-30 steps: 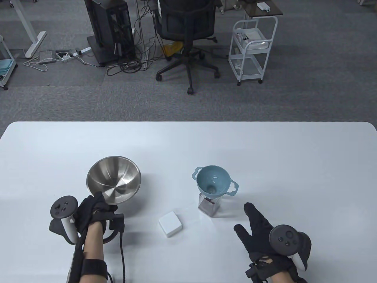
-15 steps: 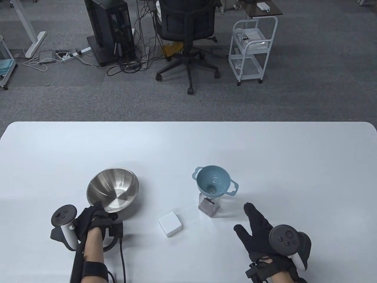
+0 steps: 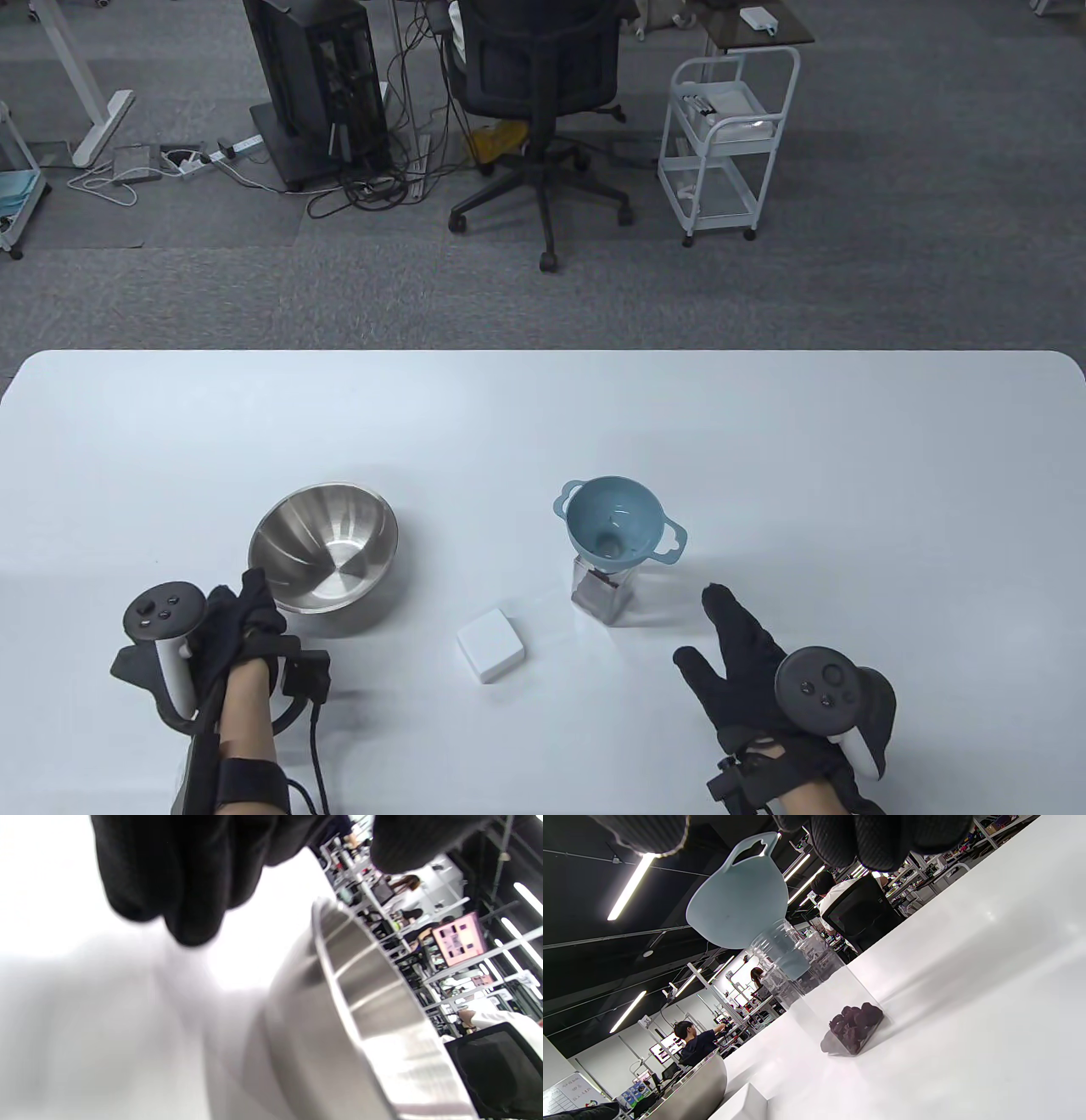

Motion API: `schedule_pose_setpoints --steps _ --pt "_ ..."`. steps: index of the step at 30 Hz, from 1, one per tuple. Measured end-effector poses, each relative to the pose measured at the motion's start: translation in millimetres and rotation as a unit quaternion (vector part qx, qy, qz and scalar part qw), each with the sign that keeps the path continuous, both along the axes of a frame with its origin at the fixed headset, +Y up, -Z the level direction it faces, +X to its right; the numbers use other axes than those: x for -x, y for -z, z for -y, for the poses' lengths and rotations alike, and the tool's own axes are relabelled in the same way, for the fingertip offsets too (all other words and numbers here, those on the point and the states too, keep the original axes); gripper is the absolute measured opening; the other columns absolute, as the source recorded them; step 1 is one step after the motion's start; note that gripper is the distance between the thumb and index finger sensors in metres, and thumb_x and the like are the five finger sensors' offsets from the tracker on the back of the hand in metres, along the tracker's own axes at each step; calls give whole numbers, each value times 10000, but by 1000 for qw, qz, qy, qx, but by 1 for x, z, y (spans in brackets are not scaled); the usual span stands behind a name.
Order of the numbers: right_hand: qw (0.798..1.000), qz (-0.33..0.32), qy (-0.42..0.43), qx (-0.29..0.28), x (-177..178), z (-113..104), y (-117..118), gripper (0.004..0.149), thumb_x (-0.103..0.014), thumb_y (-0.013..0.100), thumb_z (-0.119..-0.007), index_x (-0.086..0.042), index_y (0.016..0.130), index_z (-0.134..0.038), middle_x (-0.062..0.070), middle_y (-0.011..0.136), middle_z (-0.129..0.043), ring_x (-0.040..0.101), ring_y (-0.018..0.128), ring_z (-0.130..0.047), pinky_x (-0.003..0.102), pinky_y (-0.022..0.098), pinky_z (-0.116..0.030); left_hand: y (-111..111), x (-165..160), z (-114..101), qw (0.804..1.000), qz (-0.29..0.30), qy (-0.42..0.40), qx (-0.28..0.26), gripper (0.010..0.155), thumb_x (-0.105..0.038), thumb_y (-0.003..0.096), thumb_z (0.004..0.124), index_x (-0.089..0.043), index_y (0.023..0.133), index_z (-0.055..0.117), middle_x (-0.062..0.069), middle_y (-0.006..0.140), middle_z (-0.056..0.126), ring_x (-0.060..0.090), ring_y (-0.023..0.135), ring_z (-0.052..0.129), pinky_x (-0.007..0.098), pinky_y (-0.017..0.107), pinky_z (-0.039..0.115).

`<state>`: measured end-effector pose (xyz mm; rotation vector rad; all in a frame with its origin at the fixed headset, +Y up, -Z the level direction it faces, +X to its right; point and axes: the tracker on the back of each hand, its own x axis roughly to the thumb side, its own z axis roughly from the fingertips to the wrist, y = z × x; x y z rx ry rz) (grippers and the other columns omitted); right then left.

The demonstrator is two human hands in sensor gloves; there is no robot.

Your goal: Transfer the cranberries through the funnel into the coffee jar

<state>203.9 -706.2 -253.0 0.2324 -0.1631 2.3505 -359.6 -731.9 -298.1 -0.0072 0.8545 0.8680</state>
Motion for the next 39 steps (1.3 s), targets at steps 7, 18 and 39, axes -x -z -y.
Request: schedule_pose_setpoints --steps 7,18,39 --pt "1000 -2 -2 -2 0 0 0 819 -584 500 -721 -55 1061 -445 225 1094 -620 467 944 -702 551 646 -640 4 -8 -47 994 62 76 -54 788 -608 557 614 -117 1149 442 259 1146 563 501 953 801 543 625 774" --pt "1000 -1 -1 -4 0 0 -1 821 -583 498 -722 -55 1061 -445 225 1093 -621 468 943 -702 552 645 -641 38 -101 -82 953 258 0 -157 793 -612 569 612 -117 1160 427 268 1167 525 518 976 777 559 647 754" --pt "1000 -2 1 3 0 0 -1 816 -582 499 -721 -56 1060 -447 224 1093 -621 467 944 -702 551 645 -641 86 -275 -88 908 402 19 -117 768 -563 560 703 -103 1137 490 225 1093 702 398 825 971 466 585 843"
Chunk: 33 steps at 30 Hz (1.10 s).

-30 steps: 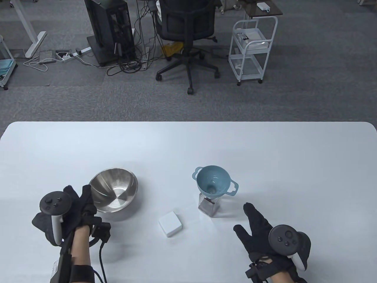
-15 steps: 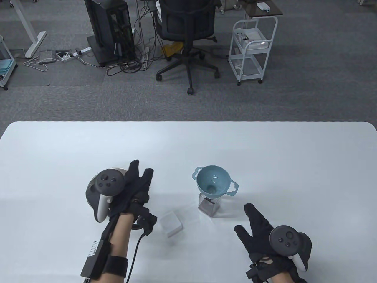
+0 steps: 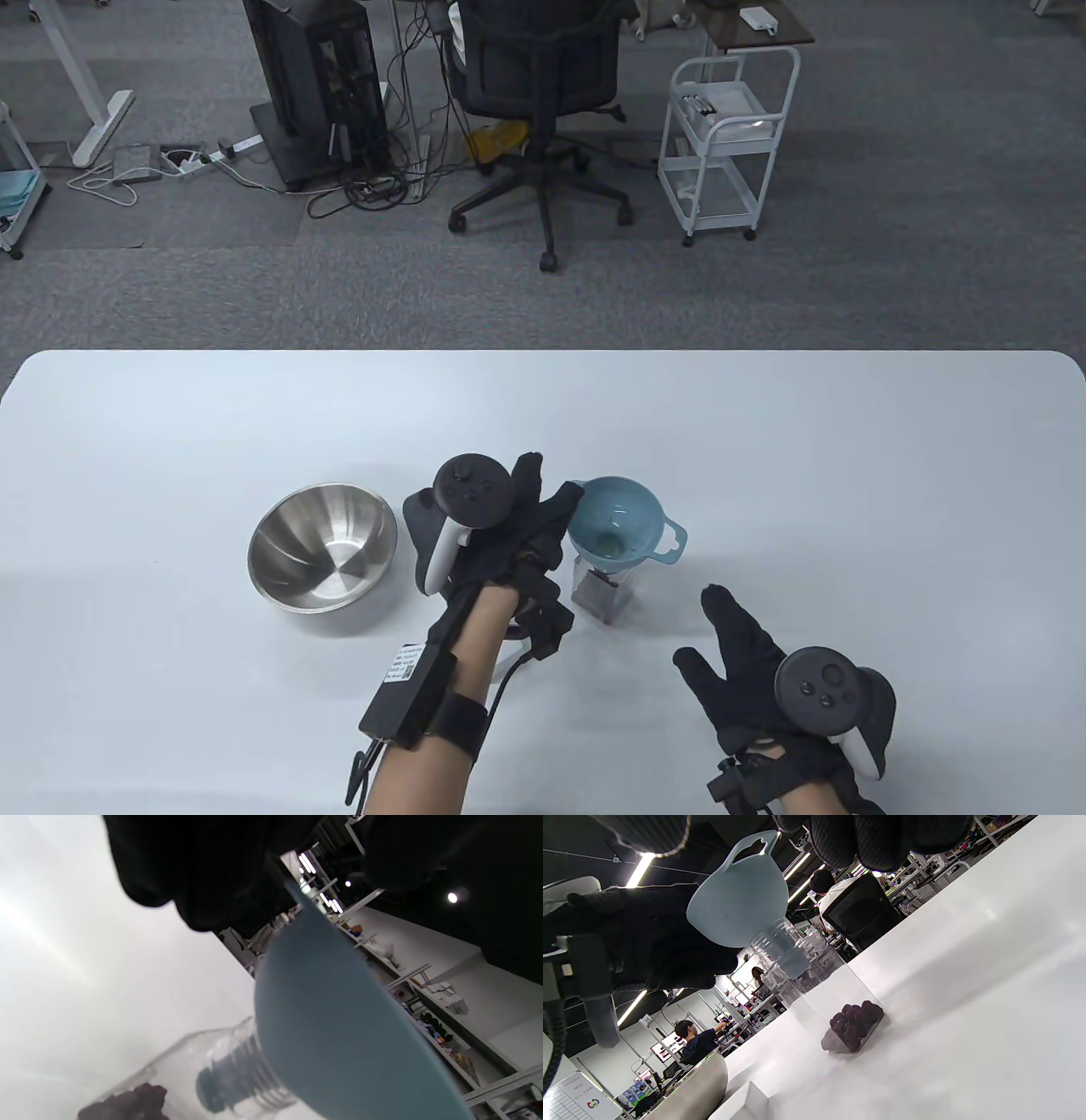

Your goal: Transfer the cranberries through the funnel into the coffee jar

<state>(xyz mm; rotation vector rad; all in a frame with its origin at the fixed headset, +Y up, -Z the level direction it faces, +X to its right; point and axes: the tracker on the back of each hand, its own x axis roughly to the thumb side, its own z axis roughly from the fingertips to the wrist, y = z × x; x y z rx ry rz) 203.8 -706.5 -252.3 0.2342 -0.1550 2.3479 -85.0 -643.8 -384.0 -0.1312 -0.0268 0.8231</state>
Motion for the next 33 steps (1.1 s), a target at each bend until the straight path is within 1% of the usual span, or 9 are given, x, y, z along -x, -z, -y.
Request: schedule_pose_setpoints --steps 4,7,13,17,23,25,28,33 --pt "1000 2 1 -2 -1 -1 0 817 -582 500 -720 -56 1061 -445 224 1094 -619 466 944 -701 551 645 -641 2 -11 1 1000 -12 13 10 741 -539 557 730 -112 1127 524 200 1065 754 361 781 1009 440 555 863" --pt "1000 2 2 -4 -1 -1 0 815 -581 501 -720 -57 1061 -446 224 1093 -621 468 943 -703 550 645 -641 3 -14 2 999 -28 19 13 707 -510 551 759 -116 1108 575 170 1016 824 328 732 1045 416 521 884" --pt "1000 1 1 -3 -1 0 0 814 -579 500 -721 -56 1061 -448 226 1094 -620 468 943 -702 552 644 -641 3 -18 -2 998 -50 34 3 617 -443 542 796 -132 1060 671 104 899 939 258 602 1107 363 445 919" --pt "1000 1 1 -3 -1 -1 0 813 -578 501 -720 -56 1061 -446 225 1094 -620 468 943 -701 551 644 -641 2 -19 -6 998 -56 41 -3 586 -401 536 815 -126 1040 701 97 866 964 260 580 1117 363 431 925" --pt "1000 3 0 -3 -2 -1 -1 811 -577 501 -721 -57 1061 -449 225 1093 -621 467 943 -701 551 645 -641 0 -18 -12 998 -53 37 -13 571 -398 537 811 -120 1028 719 98 844 977 257 557 1124 354 415 930" --pt "1000 3 0 -2 -2 0 -1 813 -577 500 -721 -56 1061 -448 226 1092 -622 468 941 -703 550 645 -641 -1 -16 -17 998 -50 27 -14 571 -397 538 811 -117 1027 720 99 840 978 257 553 1125 352 411 931" --pt "1000 4 -1 -1 -2 0 -1 811 -577 500 -721 -58 1061 -448 225 1093 -621 468 943 -702 551 645 -641 -4 -9 -32 999 -46 4 -25 569 -395 540 809 -112 1025 722 100 836 980 257 548 1126 351 409 932" --pt "1000 4 -2 0 -2 0 0 810 -576 501 -721 -57 1060 -448 224 1093 -622 468 942 -703 550 645 -642 -11 10 -62 997 -47 -31 -51 563 -391 537 814 -100 1014 740 107 827 989 262 541 1131 354 403 935"
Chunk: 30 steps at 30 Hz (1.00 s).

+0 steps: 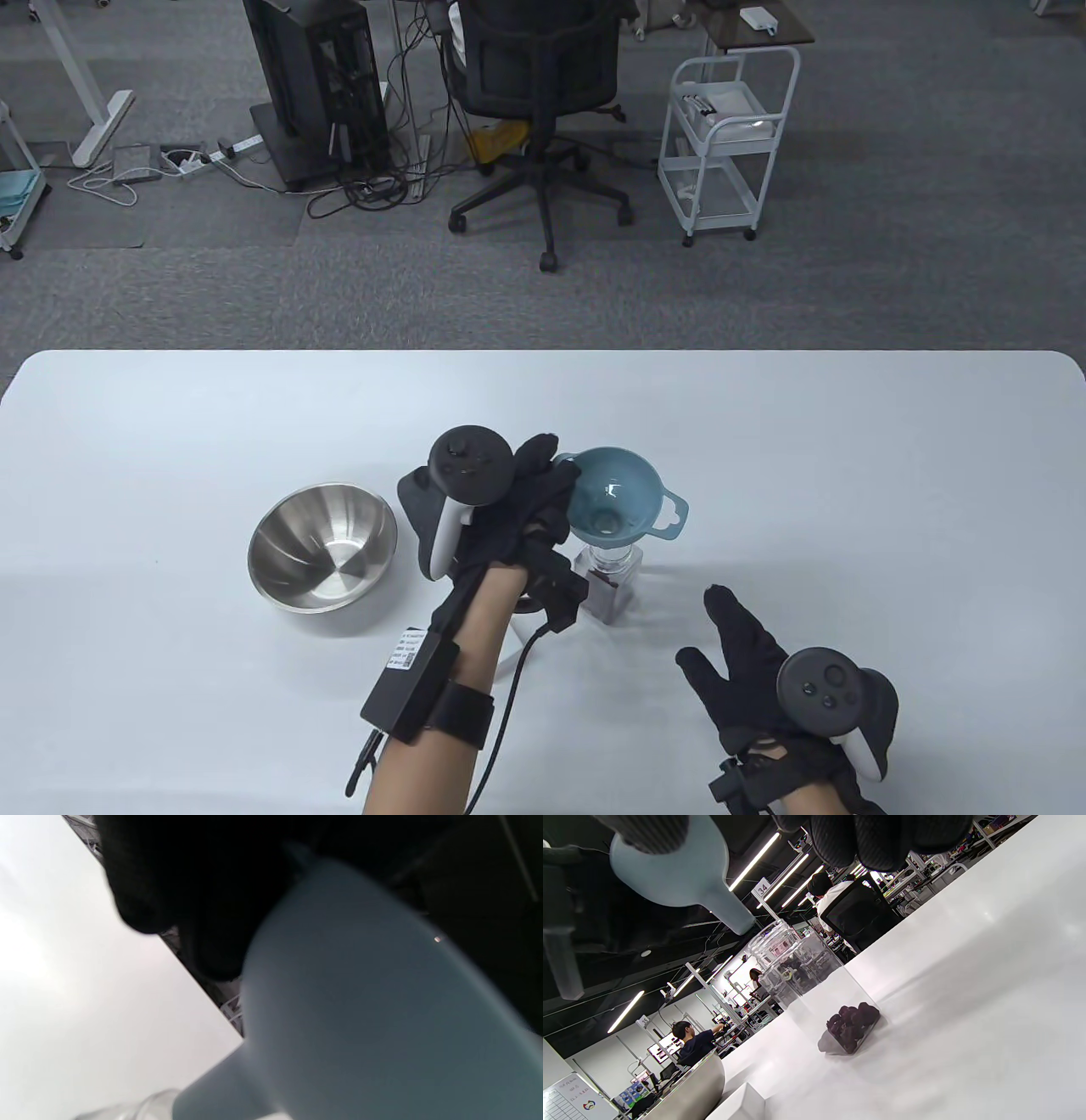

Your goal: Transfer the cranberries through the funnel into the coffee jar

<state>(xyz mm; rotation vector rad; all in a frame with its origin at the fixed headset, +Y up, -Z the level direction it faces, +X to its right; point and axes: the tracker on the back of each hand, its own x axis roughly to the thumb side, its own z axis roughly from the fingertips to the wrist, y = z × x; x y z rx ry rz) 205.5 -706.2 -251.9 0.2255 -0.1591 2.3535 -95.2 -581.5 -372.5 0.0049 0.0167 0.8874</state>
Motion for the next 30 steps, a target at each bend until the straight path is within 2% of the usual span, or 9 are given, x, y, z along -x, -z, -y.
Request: schedule_pose_setpoints --steps 6,12,20,30 --pt "1000 1 -1 -1 0 0 0 810 -576 502 -719 -56 1061 -448 224 1093 -622 468 942 -703 551 644 -642 -12 49 -31 998 -41 13 -43 529 -376 533 822 -122 995 777 105 818 1002 272 535 1135 363 400 935" --pt "1000 1 -1 0 0 0 1 810 -575 501 -721 -56 1060 -450 226 1092 -624 468 941 -704 551 644 -642 -21 106 -33 989 -118 63 -66 508 -371 526 831 -170 991 790 79 839 1005 276 573 1136 361 425 942" --pt "1000 3 -4 3 0 1 0 807 -574 501 -721 -56 1060 -453 226 1090 -626 468 940 -705 550 644 -642 -29 176 4 970 -211 117 -32 497 -363 520 841 -213 990 790 46 876 1000 284 627 1134 363 446 954" --pt "1000 3 -9 6 1 1 1 806 -572 501 -720 -57 1060 -454 224 1091 -625 467 941 -705 550 644 -642 -32 211 51 946 -264 190 17 496 -342 525 822 -215 1002 772 51 902 984 299 652 1128 369 458 954"
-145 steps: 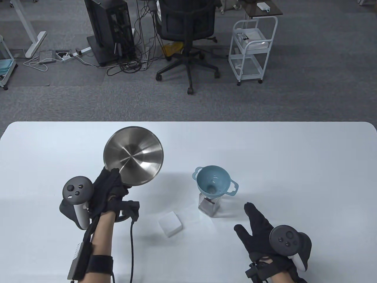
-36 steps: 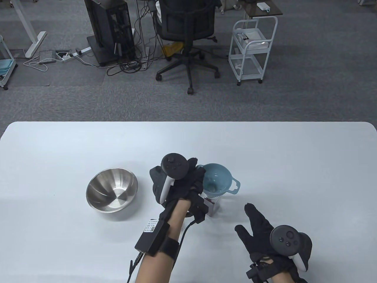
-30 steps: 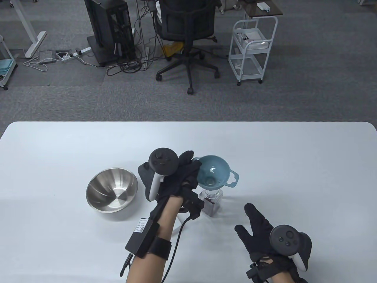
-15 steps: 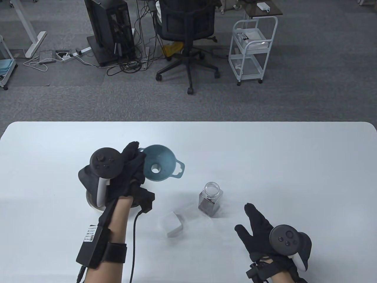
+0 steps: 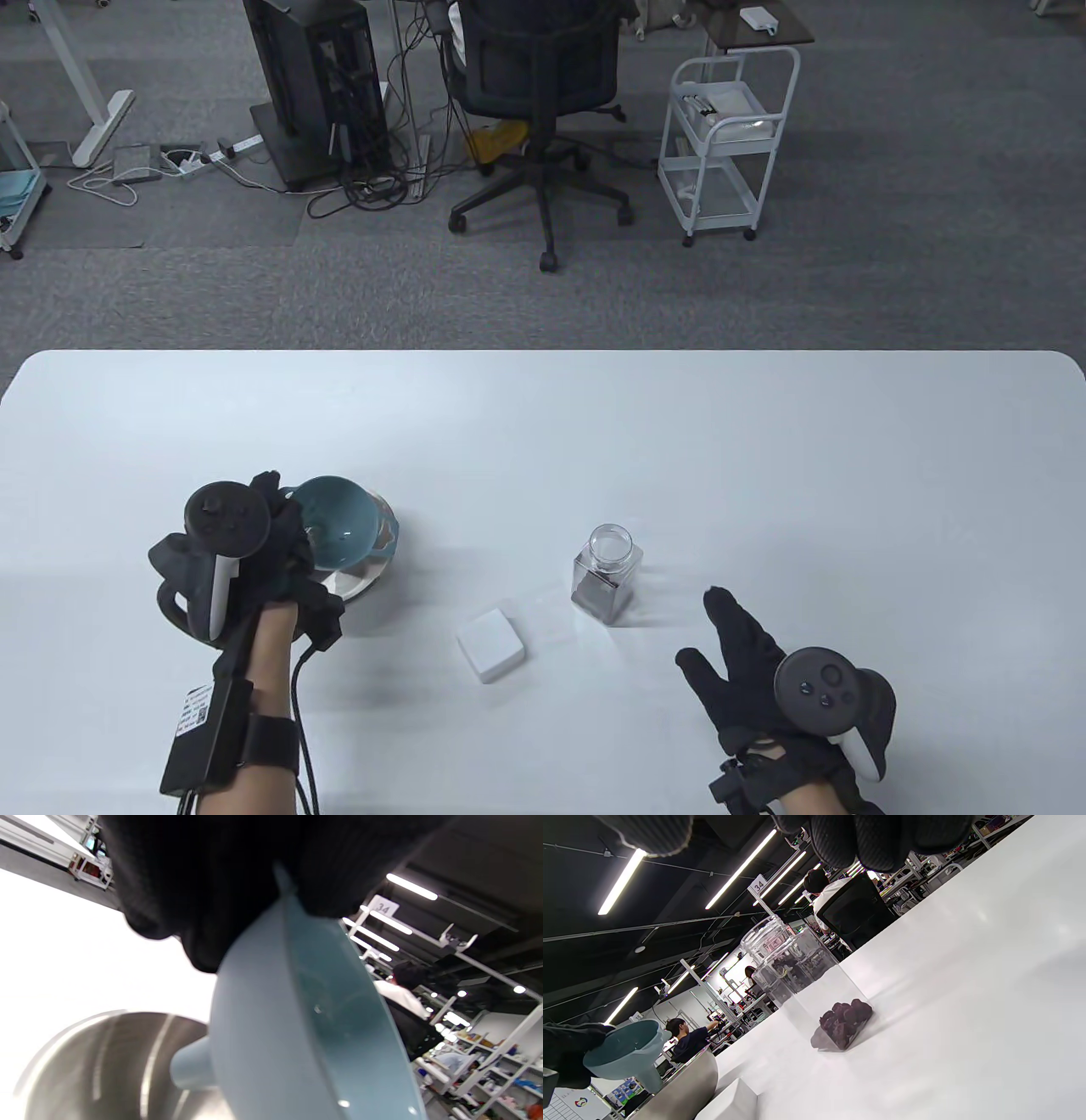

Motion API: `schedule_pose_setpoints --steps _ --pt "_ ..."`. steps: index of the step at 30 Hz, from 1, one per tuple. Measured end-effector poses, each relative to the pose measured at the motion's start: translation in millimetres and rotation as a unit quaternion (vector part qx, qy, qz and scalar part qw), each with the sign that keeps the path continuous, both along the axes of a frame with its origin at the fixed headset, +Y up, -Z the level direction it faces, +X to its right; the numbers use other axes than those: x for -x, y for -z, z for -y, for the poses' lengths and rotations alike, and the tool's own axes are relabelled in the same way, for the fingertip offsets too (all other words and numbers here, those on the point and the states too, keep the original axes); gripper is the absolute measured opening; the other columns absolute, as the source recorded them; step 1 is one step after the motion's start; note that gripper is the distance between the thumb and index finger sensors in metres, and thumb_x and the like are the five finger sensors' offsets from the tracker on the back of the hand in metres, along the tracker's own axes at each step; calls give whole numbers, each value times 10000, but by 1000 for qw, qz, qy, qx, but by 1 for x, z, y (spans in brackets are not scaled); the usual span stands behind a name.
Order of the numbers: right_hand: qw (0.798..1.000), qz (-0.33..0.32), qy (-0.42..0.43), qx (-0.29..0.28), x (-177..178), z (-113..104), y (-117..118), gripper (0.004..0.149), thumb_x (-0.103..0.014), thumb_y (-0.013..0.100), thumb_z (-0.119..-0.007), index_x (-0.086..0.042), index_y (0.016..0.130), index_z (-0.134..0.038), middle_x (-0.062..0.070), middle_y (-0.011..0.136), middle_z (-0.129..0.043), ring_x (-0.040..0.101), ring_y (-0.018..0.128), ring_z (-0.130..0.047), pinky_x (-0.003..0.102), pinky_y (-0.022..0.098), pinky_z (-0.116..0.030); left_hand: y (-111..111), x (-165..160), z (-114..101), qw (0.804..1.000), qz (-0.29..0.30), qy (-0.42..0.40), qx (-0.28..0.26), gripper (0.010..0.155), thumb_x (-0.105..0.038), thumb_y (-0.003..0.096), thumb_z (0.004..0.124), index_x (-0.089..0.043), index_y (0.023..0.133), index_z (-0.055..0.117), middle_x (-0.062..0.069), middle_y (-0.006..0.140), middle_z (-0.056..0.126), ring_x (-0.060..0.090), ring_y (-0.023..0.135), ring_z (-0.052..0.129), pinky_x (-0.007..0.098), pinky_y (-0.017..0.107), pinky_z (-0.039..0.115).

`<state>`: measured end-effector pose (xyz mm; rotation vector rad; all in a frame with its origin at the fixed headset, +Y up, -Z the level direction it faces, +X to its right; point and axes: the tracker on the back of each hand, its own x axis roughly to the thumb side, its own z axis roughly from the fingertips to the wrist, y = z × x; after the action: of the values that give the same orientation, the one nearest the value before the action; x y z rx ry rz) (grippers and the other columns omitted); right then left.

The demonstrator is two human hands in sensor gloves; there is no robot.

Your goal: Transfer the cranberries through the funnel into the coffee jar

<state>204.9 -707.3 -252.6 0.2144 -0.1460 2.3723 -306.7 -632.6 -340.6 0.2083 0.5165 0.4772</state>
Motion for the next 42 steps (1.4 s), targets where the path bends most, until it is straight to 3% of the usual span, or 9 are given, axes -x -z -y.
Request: schedule_pose_setpoints --steps 13,26,35,42 --pt "1000 -2 -2 1 1 0 0 804 -571 502 -720 -56 1060 -453 225 1091 -625 468 942 -702 550 644 -642 4 2 34 998 -21 45 41 495 -346 528 810 -222 1005 763 42 908 980 294 657 1129 366 465 951" --pt "1000 -3 -4 2 2 2 0 803 -570 502 -720 -57 1060 -454 226 1091 -626 468 941 -704 549 645 -642 3 1 47 999 -11 23 42 515 -377 530 797 -217 1017 746 61 923 969 326 673 1119 397 498 926" --pt "1000 -2 -4 3 1 2 0 805 -571 503 -720 -57 1060 -451 226 1093 -622 467 945 -698 551 646 -639 -5 -2 41 1000 8 19 21 574 -433 530 779 -201 1050 705 96 978 914 355 737 1071 430 533 895" --pt "1000 -6 -8 5 4 3 -1 808 -572 503 -722 -58 1062 -448 228 1097 -613 470 948 -691 552 648 -635 -23 -14 23 996 69 31 -51 694 -540 532 713 -191 1117 579 188 1127 683 444 931 870 517 625 793"
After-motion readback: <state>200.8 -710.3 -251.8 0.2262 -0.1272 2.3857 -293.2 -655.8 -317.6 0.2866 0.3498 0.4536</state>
